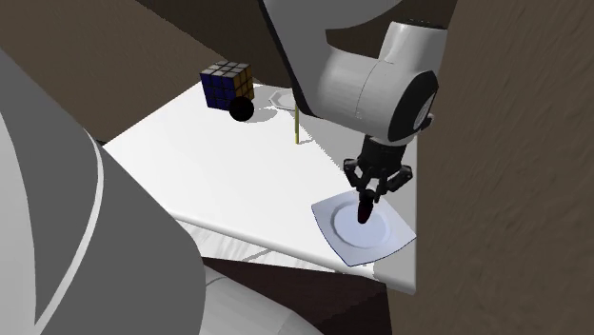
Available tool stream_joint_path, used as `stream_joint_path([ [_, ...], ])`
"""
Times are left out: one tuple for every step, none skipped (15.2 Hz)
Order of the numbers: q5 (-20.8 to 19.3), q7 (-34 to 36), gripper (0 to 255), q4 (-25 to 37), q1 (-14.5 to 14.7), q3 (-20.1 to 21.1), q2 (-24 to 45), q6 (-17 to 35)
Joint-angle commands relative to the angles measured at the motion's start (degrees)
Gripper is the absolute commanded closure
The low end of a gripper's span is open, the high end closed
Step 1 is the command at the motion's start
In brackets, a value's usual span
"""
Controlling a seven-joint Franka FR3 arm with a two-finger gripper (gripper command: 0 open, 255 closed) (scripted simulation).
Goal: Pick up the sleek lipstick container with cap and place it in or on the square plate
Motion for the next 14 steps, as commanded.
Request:
stream_joint_path([
  [0.03,-0.02,255,-0.01,0.01,-0.01,0.11,0.14],
  [0.03,-0.02,255,-0.01,0.01,-0.01,0.11,0.14],
  [0.03,-0.02,255,-0.01,0.01,-0.01,0.11,0.14],
  [0.03,-0.02,255,-0.01,0.01,-0.01,0.11,0.14],
  [0.02,-0.02,0,-0.01,0.01,-0.01,0.11,0.14],
  [0.02,-0.02,0,-0.01,0.01,-0.01,0.11,0.14],
  [0.02,-0.02,0,-0.01,0.01,-0.01,0.10,0.14],
  [0.02,-0.02,0,-0.01,0.01,-0.01,0.10,0.14],
  [0.02,-0.02,0,-0.01,0.01,-0.01,0.10,0.14],
  [0.02,-0.02,0,-0.01,0.01,-0.01,0.10,0.14],
  [-0.35,0.27,0,0.60,-0.14,0.13,-1.68,-2.24],
  [-0.65,0.51,0,1.30,-0.27,0.27,-3.36,-4.60],
  [-0.88,0.71,0,2.08,-0.38,0.42,-4.93,-6.94],
  [-1.03,0.84,0,2.76,-0.46,0.53,-6.08,-8.77],
])
